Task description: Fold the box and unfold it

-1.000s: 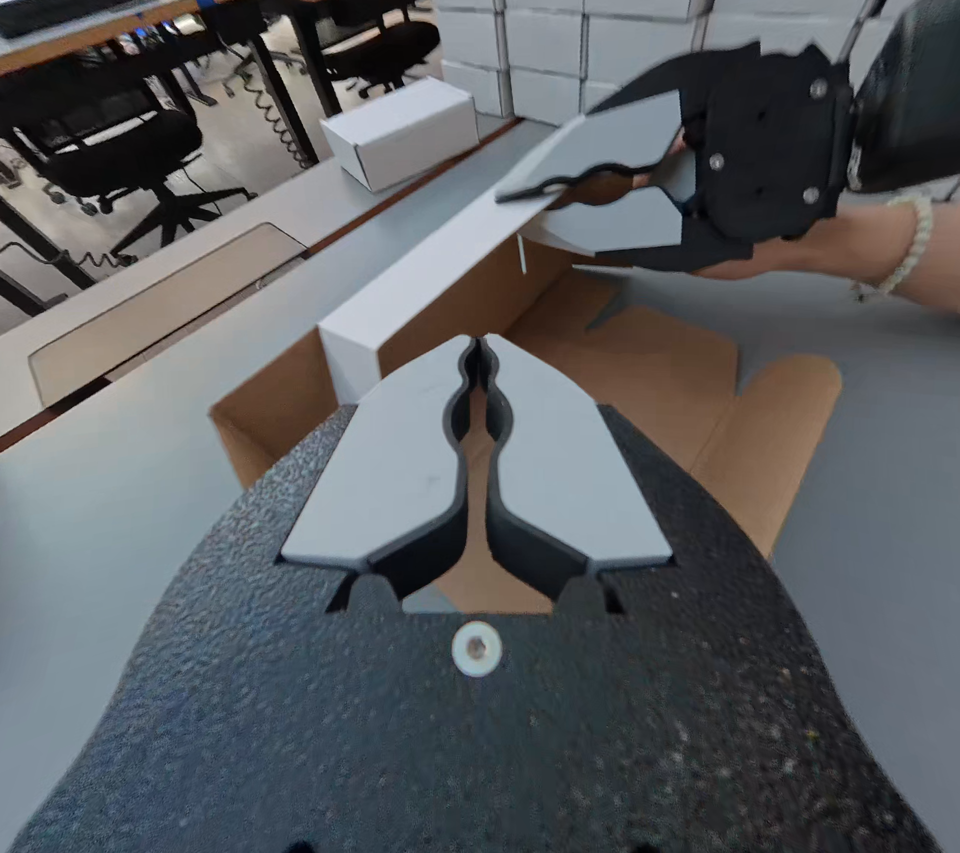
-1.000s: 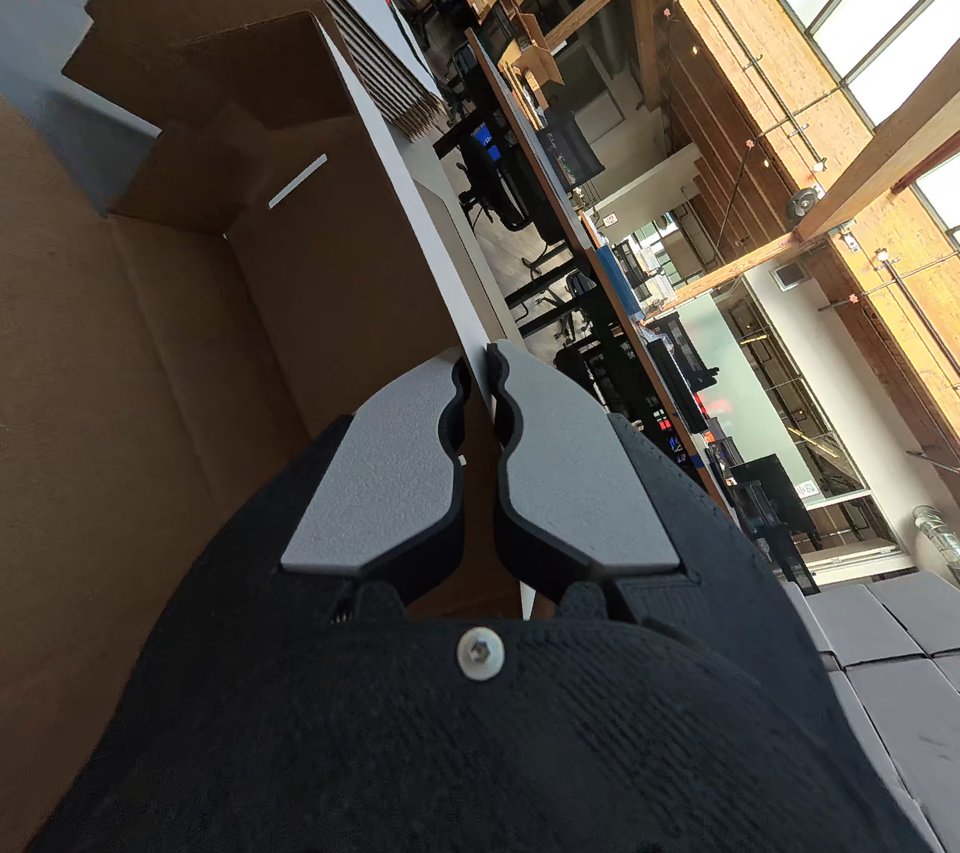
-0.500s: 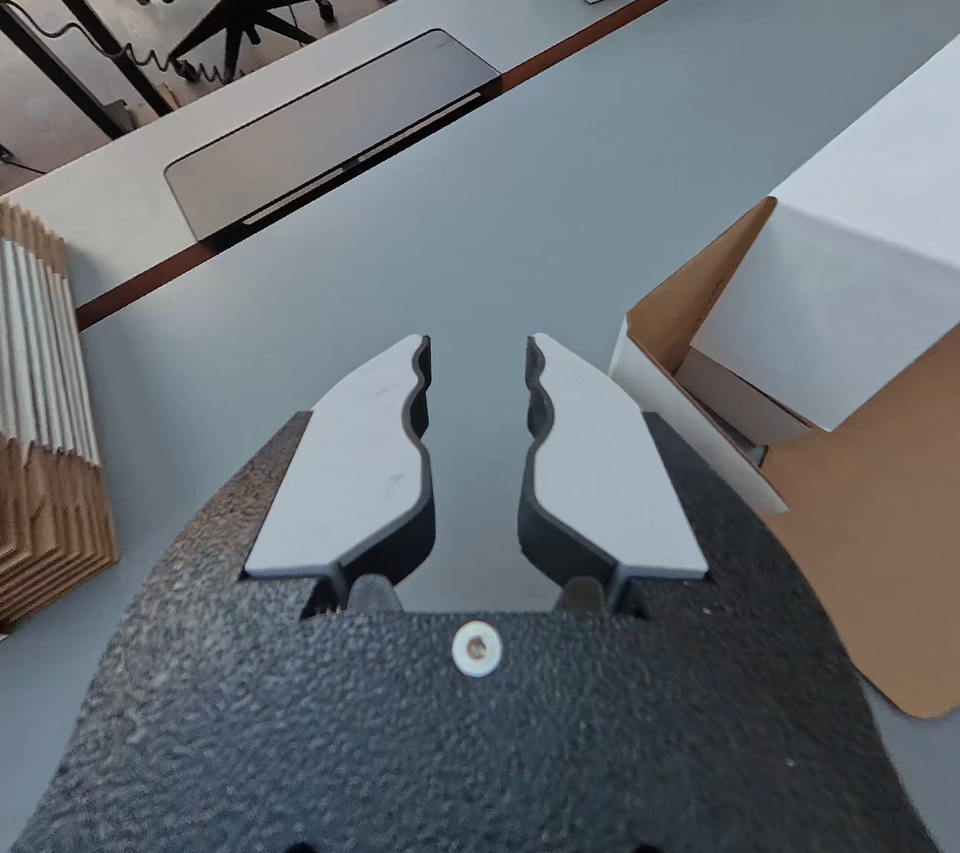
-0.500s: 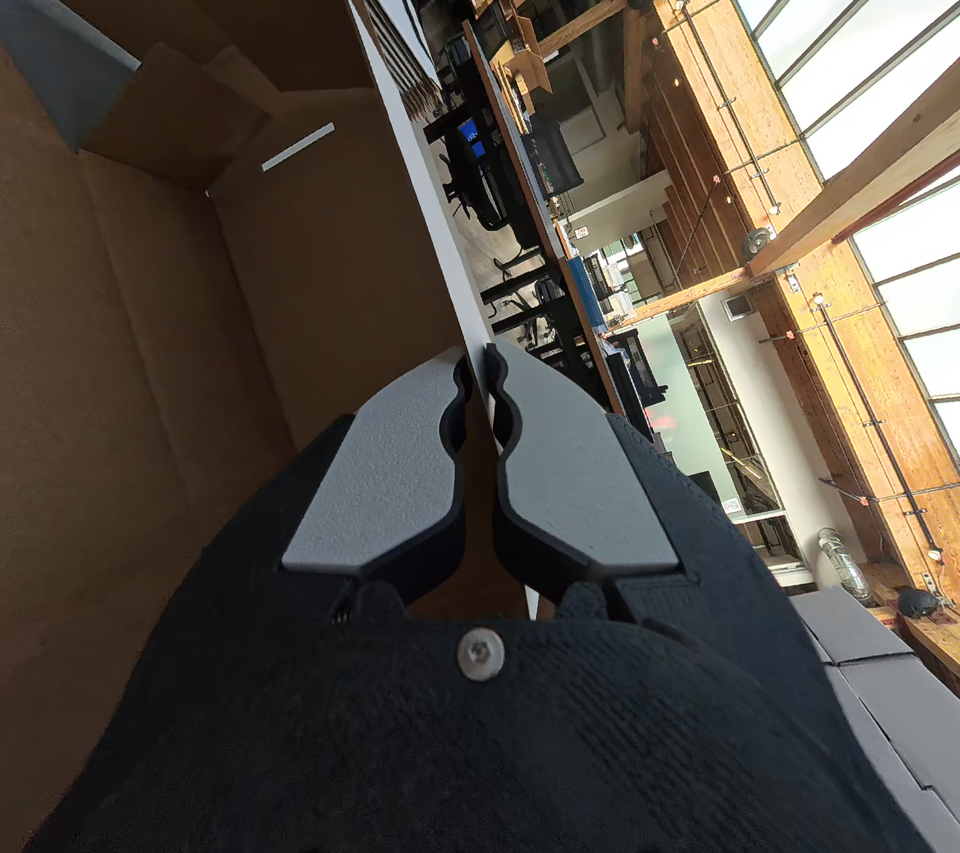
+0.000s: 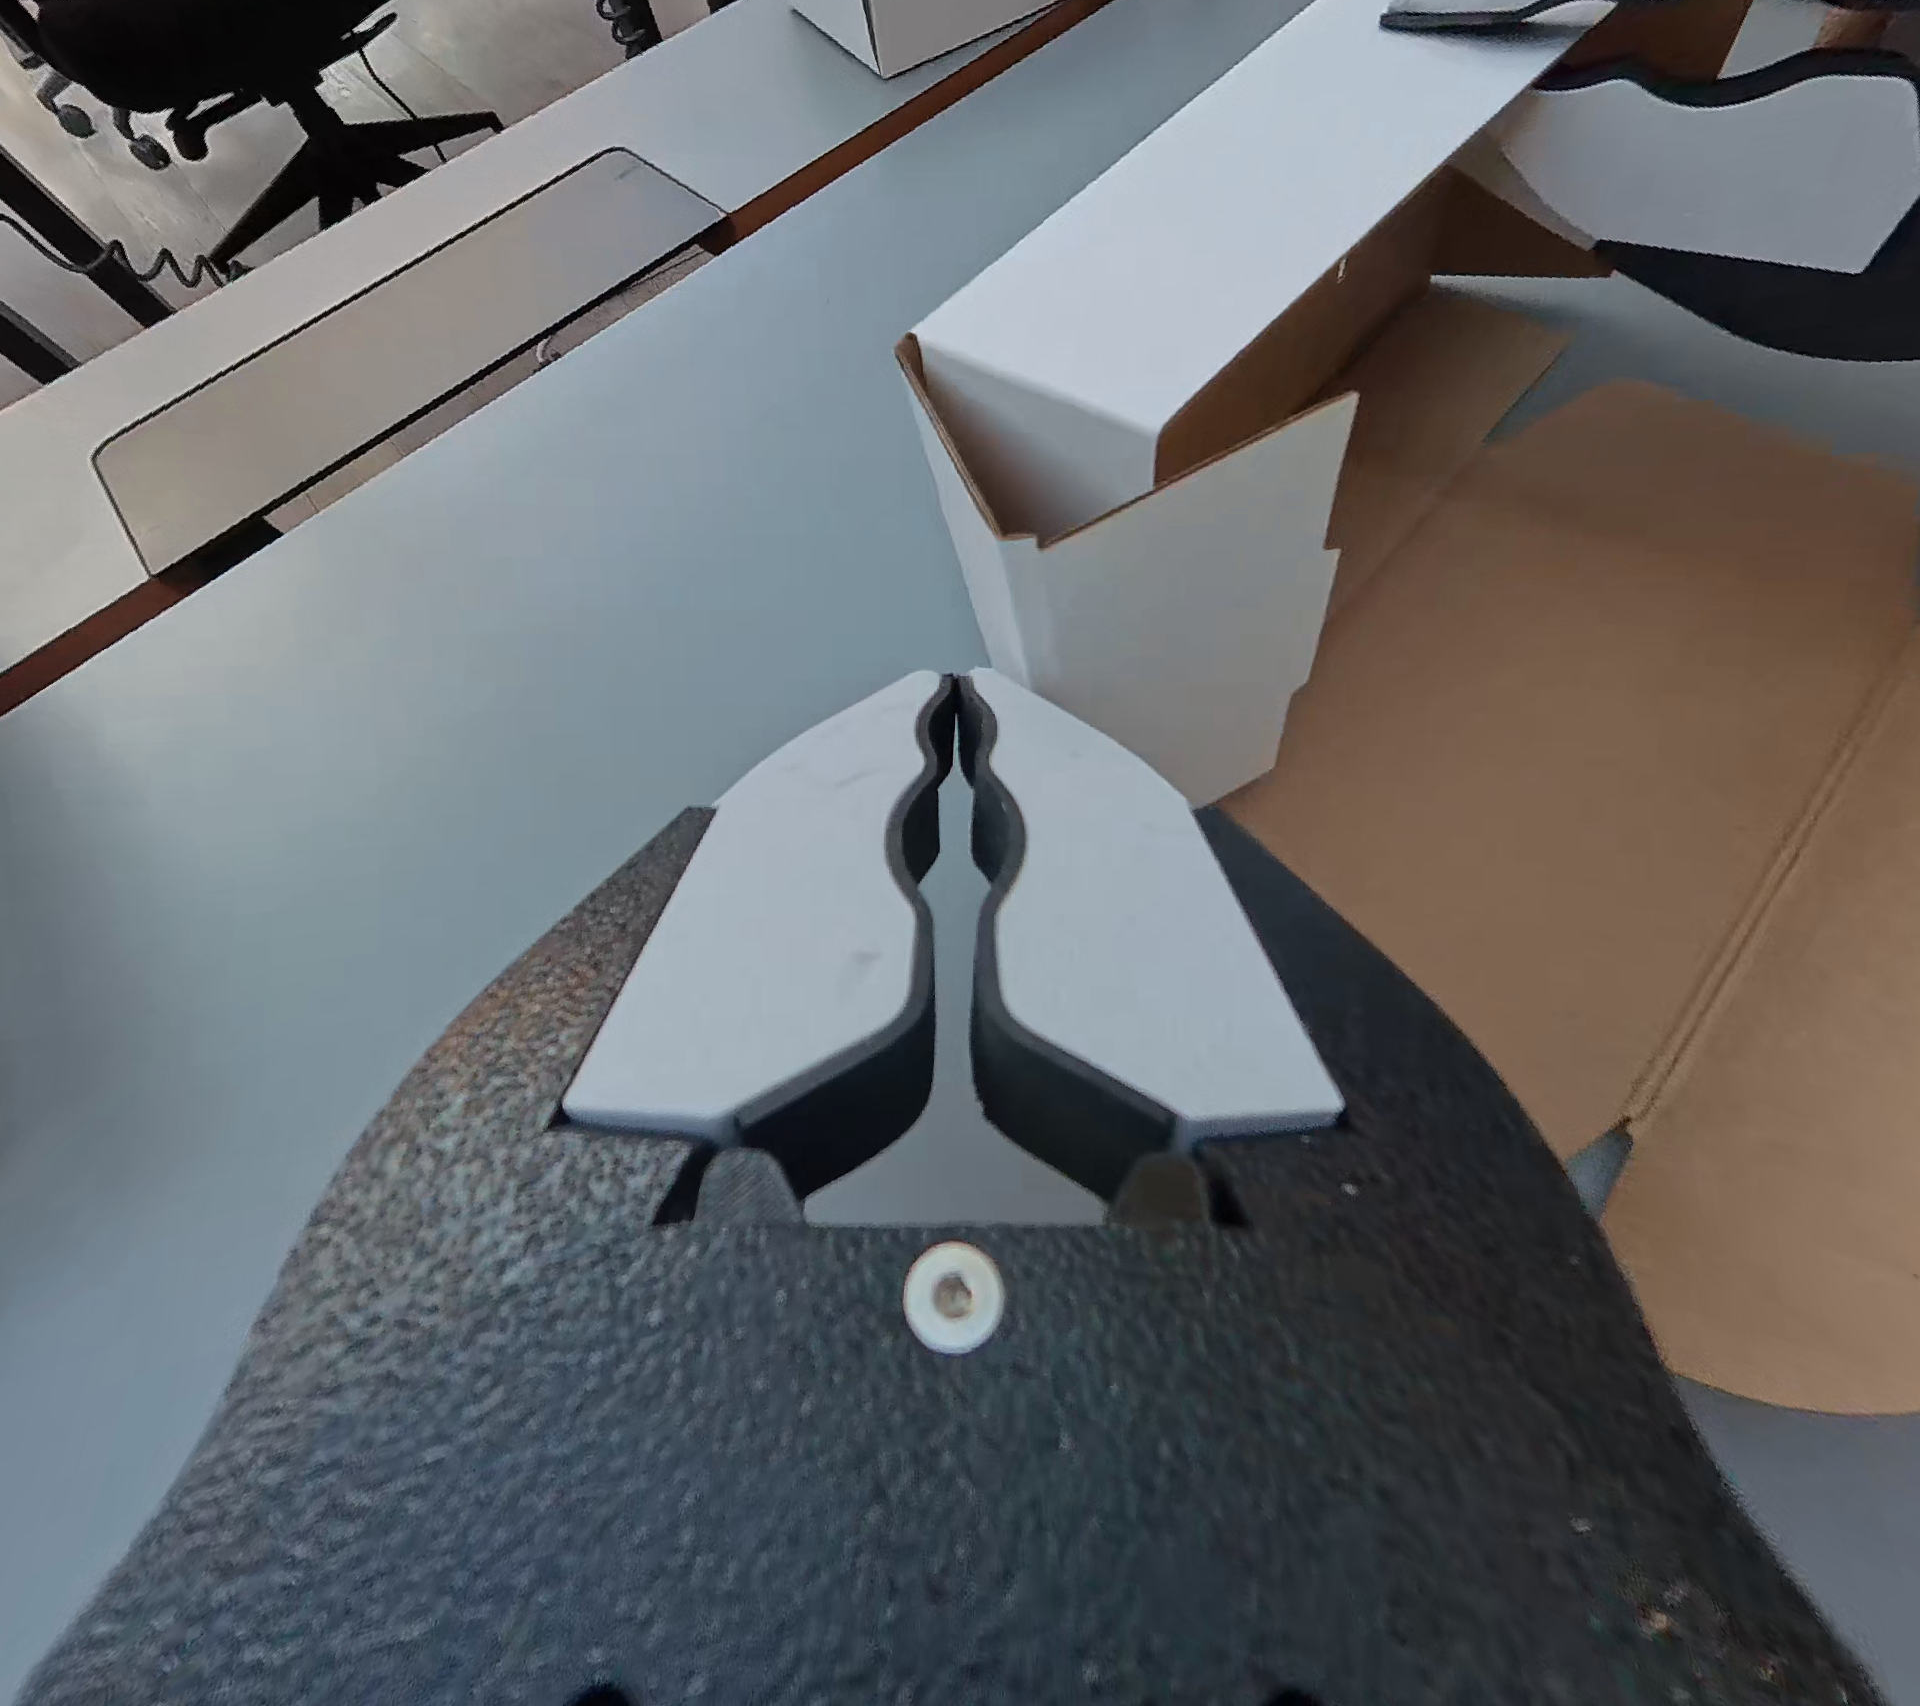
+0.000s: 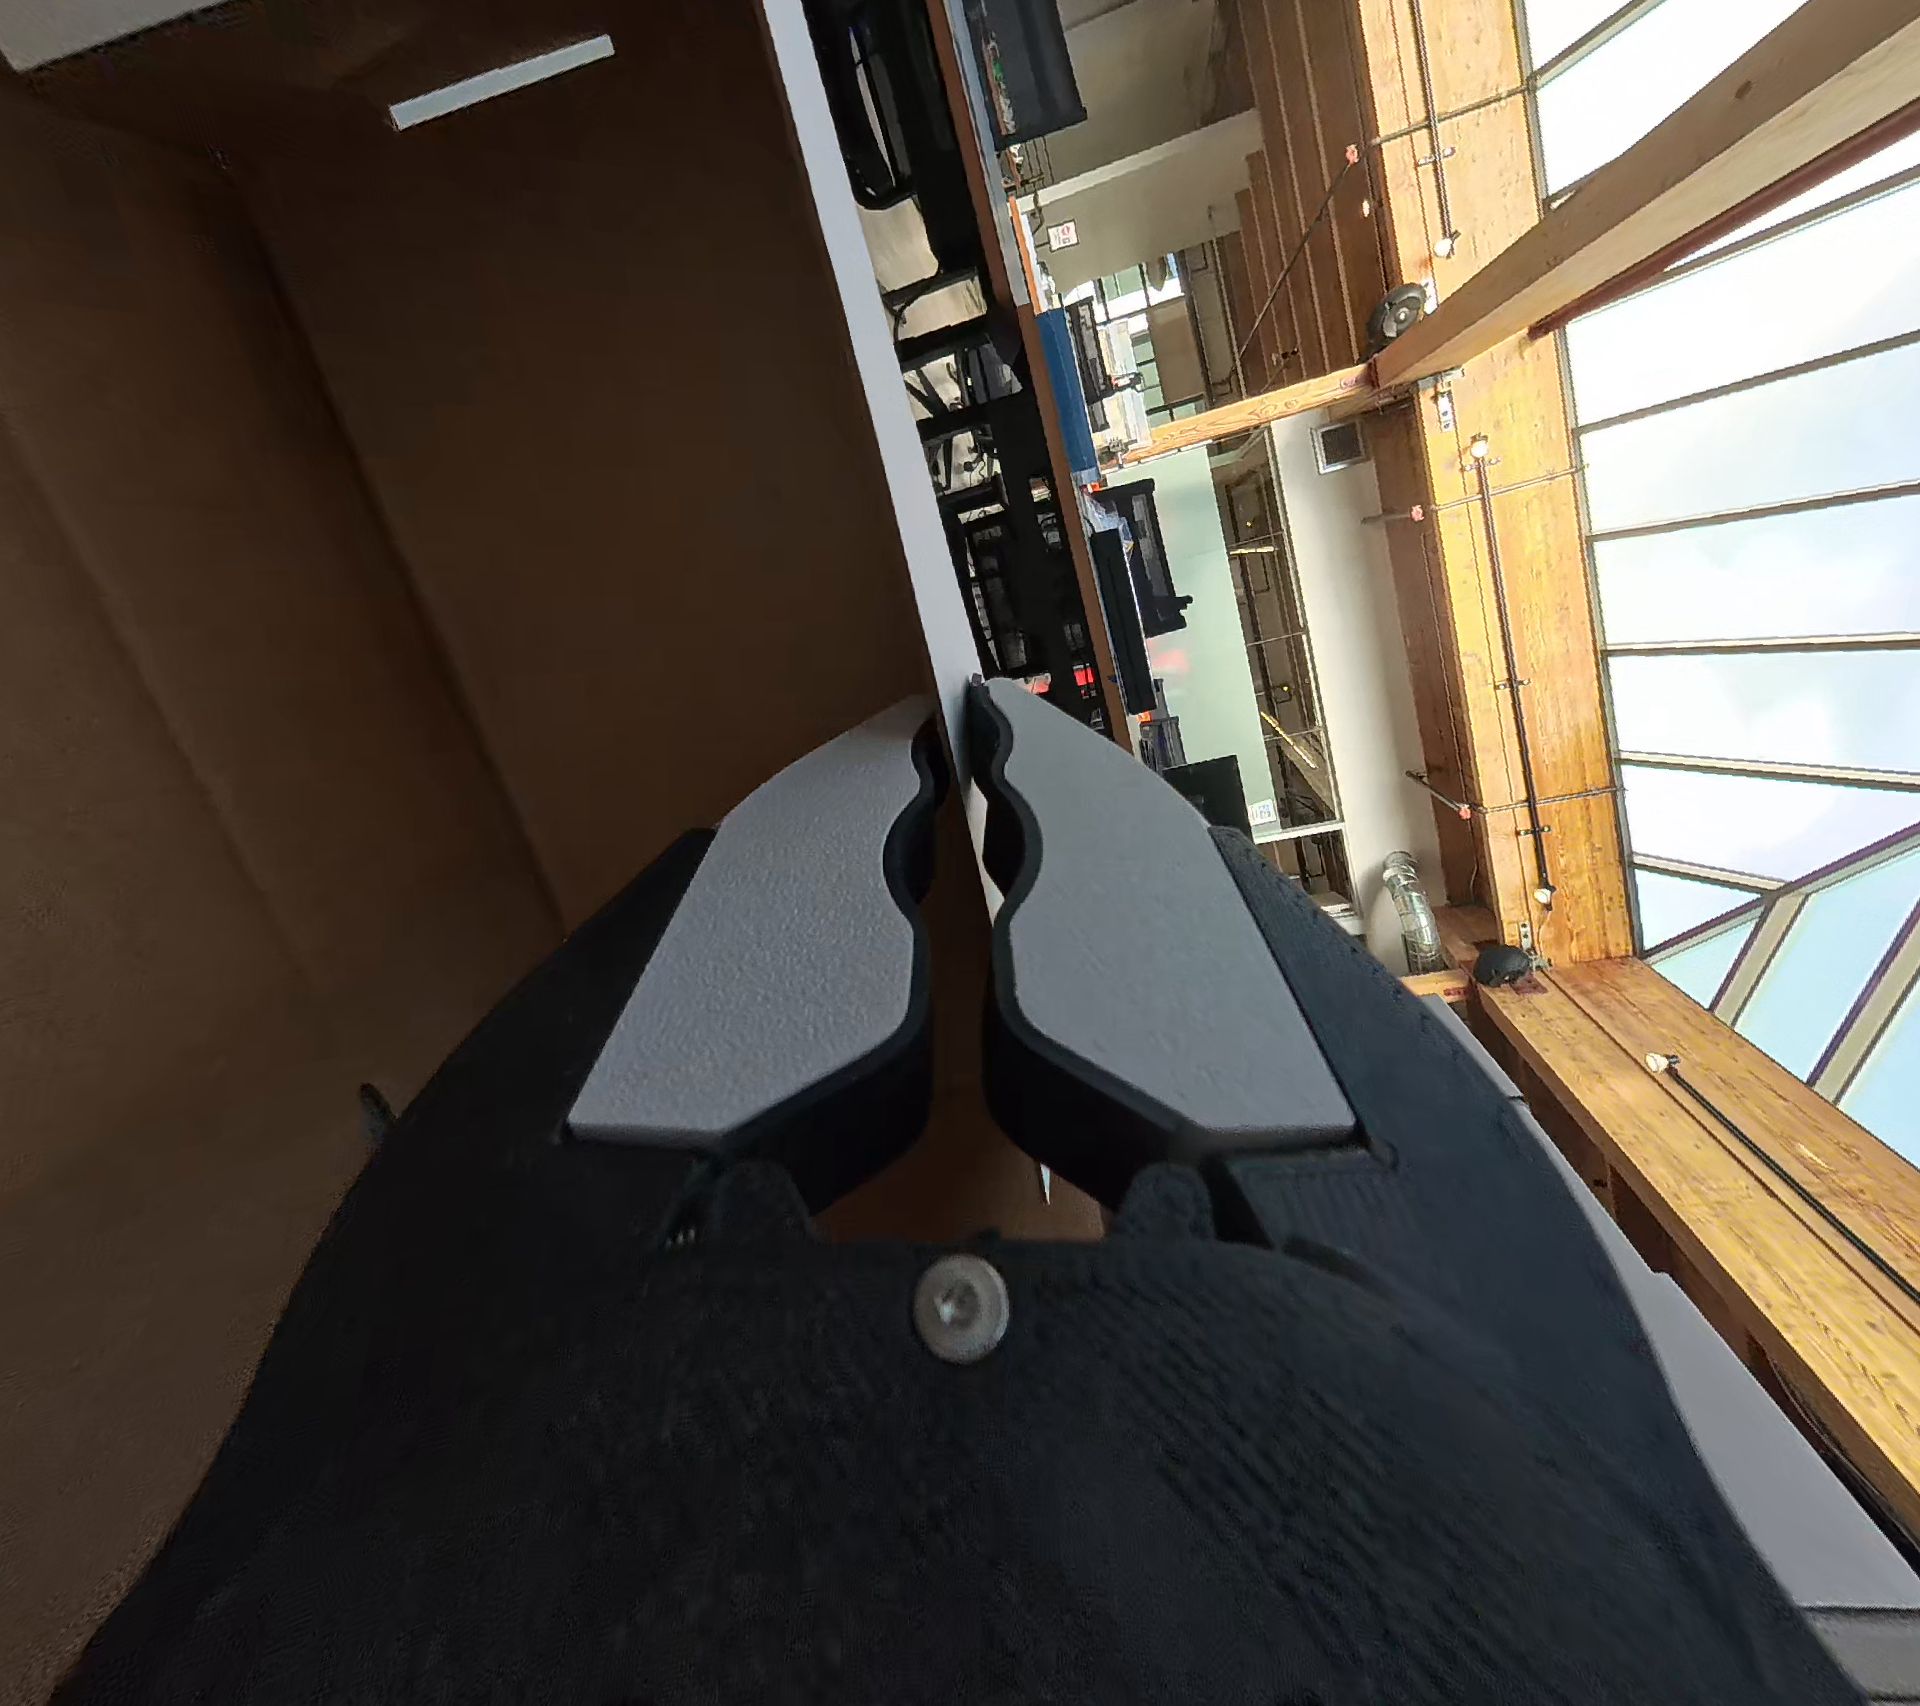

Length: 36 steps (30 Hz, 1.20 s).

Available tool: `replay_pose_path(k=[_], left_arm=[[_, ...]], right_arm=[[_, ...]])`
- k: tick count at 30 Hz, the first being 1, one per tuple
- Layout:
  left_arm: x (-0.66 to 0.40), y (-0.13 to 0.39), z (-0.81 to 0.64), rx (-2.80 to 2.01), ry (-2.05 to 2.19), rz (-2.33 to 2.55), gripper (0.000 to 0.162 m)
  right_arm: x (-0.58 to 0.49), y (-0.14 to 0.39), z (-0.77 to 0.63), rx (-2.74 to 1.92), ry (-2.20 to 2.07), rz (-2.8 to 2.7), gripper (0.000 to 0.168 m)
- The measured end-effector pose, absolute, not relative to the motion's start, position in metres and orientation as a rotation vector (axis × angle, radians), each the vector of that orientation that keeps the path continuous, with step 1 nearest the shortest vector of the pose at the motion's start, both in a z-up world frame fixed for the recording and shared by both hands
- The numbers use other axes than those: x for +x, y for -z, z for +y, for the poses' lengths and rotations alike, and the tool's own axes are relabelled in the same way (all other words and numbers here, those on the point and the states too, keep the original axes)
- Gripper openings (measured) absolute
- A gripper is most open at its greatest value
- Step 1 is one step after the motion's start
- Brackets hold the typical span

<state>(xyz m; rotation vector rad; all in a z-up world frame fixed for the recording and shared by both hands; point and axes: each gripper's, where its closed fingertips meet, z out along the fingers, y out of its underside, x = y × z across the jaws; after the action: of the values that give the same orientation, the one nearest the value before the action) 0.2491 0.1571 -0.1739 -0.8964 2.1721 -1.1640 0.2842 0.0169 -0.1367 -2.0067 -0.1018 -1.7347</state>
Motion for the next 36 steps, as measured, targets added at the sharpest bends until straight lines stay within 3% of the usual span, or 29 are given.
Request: replay_pose_path(k=[9,18,26,36], left_arm=[[0.235,0.178,0.164,-0.868,1.527,2.257,0.017],[0.208,0.167,0.151,-0.65,1.758,2.325,0.018],[0.204,0.169,0.133,-0.585,1.519,2.317,0.014],[0.225,0.174,0.116,-0.817,1.216,2.185,0.024]], right_arm=[[0.278,0.134,0.017,-1.979,1.646,-0.285,0.003],[0.274,0.134,0.016,-1.974,1.595,-0.332,0.003],[0.274,0.135,0.016,-1.987,1.587,-0.316,0.003],[0.268,0.136,0.016,-2.077,1.491,-0.332,0.006]])
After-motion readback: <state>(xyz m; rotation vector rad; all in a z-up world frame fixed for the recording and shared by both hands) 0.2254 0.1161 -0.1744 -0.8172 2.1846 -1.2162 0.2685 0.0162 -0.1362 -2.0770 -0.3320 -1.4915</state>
